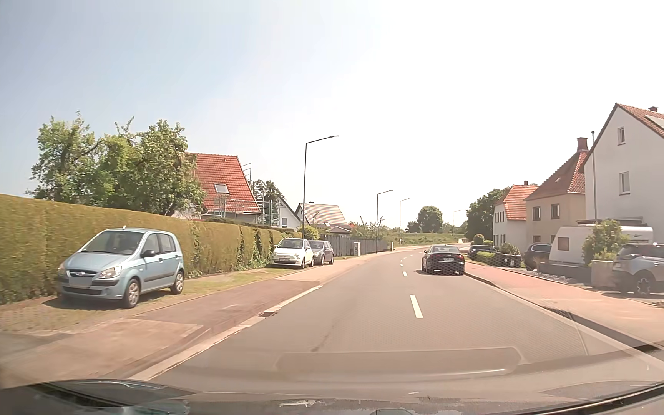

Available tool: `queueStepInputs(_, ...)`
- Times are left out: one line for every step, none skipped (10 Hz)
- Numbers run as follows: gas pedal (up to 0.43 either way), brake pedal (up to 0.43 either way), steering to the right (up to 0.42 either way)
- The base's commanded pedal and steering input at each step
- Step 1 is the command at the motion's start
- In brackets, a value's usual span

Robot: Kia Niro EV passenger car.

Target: Follow the waypoints while adhering to traffic rules and regulations

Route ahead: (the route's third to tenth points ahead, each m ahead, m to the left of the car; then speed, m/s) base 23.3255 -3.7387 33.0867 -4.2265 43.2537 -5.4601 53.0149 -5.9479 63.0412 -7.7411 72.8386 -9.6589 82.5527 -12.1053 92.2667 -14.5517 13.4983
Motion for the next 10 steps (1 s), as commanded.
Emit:
queueStepInputs(0.059,0.0,0.013)
queueStepInputs(0.059,0.0,0.016)
queueStepInputs(0.047,0.0,0.017)
queueStepInputs(0.047,0.0,0.018)
queueStepInputs(0.047,0.0,0.018)
queueStepInputs(0.047,0.0,0.018)
queueStepInputs(0.039,0.0,0.018)
queueStepInputs(0.02,0.0,0.018)
queueStepInputs(0.02,0.0,0.018)
queueStepInputs(0.02,0.0,0.018)
